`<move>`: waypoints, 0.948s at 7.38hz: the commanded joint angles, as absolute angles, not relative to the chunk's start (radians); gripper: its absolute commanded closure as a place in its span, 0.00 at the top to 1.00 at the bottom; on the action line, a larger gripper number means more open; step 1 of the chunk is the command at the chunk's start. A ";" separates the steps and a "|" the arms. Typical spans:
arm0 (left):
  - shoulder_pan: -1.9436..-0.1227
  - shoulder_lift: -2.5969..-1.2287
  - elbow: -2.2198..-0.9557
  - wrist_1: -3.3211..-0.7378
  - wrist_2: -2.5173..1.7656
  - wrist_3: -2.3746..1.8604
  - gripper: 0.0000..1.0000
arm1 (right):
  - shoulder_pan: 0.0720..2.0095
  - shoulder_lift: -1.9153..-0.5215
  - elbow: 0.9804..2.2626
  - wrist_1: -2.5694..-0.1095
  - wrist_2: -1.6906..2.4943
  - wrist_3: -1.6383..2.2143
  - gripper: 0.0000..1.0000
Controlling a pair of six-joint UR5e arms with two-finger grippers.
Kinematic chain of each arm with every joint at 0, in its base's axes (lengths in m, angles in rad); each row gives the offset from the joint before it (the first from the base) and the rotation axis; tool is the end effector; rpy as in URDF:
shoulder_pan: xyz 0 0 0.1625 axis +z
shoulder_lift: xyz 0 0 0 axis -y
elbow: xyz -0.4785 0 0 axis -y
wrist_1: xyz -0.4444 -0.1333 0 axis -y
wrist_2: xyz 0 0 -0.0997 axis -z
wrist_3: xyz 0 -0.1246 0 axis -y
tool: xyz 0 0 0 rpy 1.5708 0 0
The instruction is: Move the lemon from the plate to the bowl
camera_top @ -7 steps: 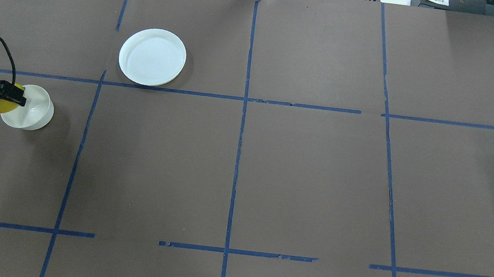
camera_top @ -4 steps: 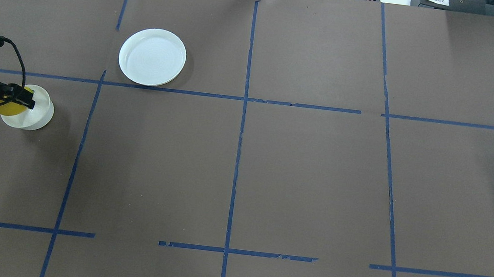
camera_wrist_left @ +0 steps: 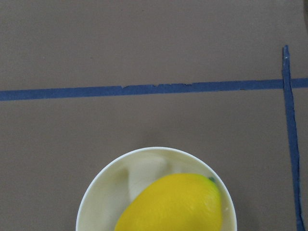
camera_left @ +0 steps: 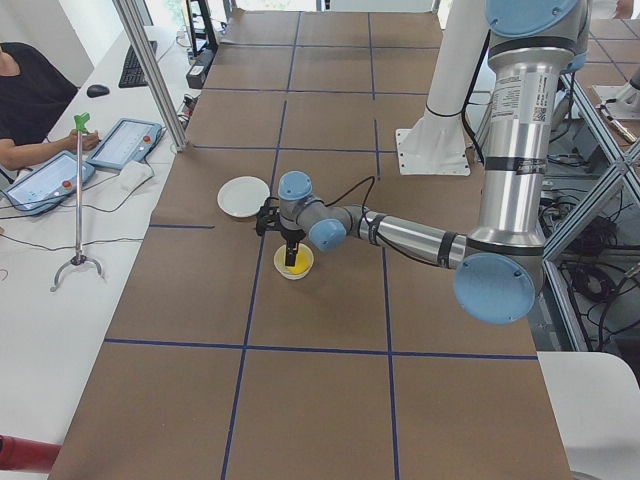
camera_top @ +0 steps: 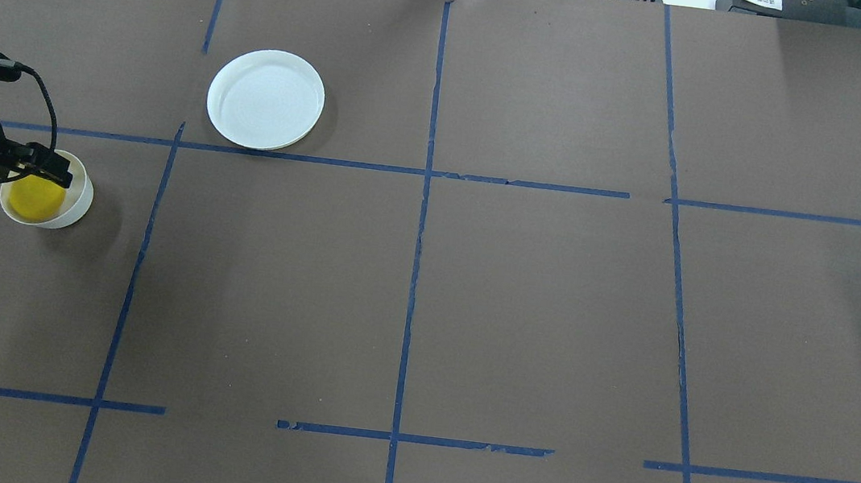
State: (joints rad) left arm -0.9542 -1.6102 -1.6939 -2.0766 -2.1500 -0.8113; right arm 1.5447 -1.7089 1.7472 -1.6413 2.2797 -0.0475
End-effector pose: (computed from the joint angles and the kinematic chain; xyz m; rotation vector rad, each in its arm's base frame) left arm 0.2940 -0.5274 0.5888 0.1256 0.8449 0.0108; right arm 0.0398 -0.4760 0.7172 -0.0233 -0.7092 -0.0591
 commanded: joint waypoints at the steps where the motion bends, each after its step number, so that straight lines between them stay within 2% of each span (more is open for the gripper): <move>1: -0.959 -1.611 -1.715 -2.066 -2.158 -0.808 1.00 | 1.545 -1.709 1.747 -1.641 2.279 -0.048 1.00; 3: -1.000 -1.608 -1.733 -2.060 -2.227 -0.761 1.00 | 1.545 -1.709 1.747 -1.641 2.279 -0.048 1.00; 7: -1.303 -1.743 -1.733 -1.615 -2.243 -0.204 1.00 | 1.545 -1.709 1.747 -1.641 2.279 -0.048 1.00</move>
